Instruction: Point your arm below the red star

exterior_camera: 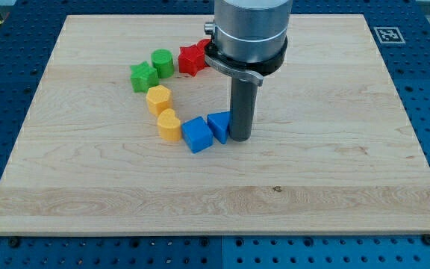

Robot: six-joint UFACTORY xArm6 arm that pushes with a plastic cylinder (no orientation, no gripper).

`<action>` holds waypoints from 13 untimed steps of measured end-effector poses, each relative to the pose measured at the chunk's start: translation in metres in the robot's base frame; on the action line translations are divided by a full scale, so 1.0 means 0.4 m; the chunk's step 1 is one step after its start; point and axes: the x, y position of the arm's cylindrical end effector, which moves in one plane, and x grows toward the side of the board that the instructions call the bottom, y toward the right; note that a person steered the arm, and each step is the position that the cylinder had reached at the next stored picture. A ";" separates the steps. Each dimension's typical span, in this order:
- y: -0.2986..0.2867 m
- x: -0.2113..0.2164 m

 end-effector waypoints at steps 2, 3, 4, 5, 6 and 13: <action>-0.008 -0.006; 0.019 -0.012; 0.096 -0.075; 0.162 -0.156; 0.167 -0.247; 0.059 -0.530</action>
